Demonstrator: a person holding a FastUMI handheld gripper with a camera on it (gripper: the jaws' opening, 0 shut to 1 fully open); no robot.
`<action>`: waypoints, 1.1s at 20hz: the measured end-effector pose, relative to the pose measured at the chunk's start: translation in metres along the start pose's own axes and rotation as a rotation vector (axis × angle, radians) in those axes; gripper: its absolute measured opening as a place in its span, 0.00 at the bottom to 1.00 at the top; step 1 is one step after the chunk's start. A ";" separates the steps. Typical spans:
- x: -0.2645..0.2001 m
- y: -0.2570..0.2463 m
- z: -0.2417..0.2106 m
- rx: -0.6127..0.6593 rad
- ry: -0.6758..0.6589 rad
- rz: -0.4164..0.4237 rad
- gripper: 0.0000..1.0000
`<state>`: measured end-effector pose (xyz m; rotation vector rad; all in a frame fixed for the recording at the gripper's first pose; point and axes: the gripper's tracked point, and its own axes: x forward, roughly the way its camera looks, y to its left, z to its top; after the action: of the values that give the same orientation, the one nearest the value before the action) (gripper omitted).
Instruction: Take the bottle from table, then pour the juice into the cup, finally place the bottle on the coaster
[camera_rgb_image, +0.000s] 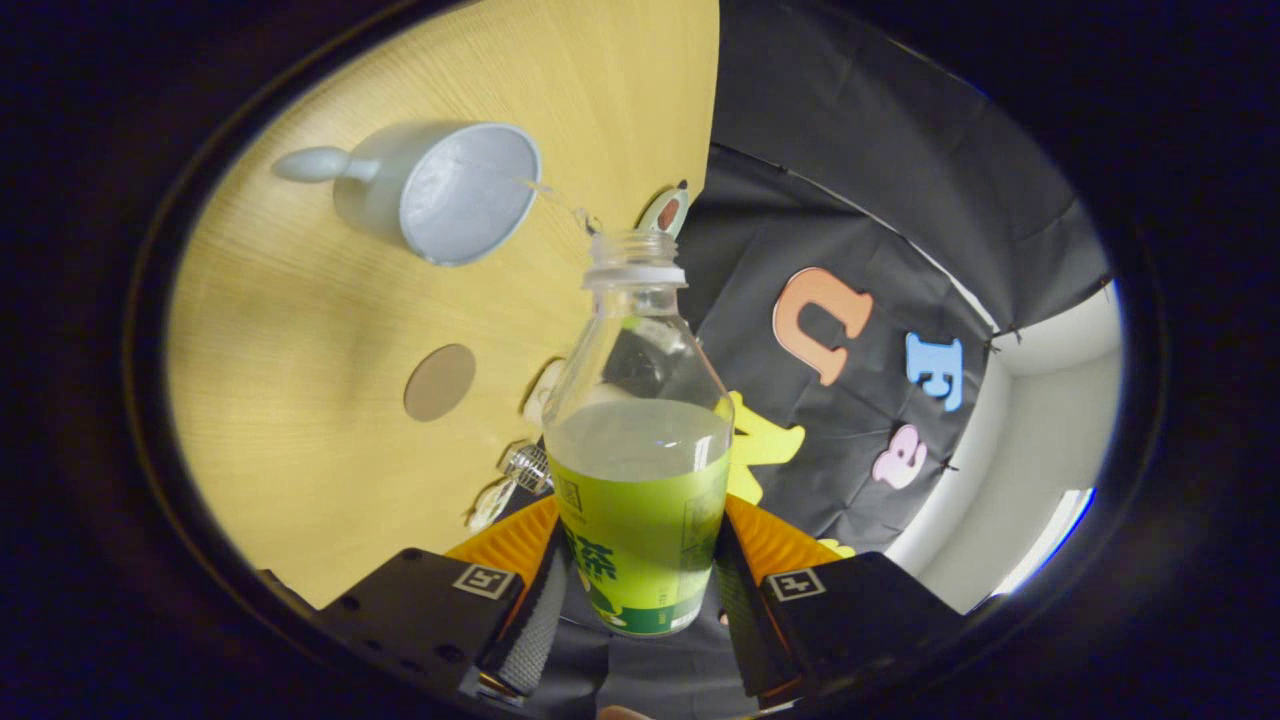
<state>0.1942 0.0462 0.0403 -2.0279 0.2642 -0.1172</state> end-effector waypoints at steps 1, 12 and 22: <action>0.000 0.001 -0.001 0.001 -0.001 0.002 0.77; -0.011 -0.013 -0.002 -0.037 -0.014 -0.056 0.77; -0.017 -0.021 -0.007 -0.090 -0.010 -0.132 0.77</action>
<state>0.1795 0.0532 0.0630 -2.1346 0.1311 -0.1807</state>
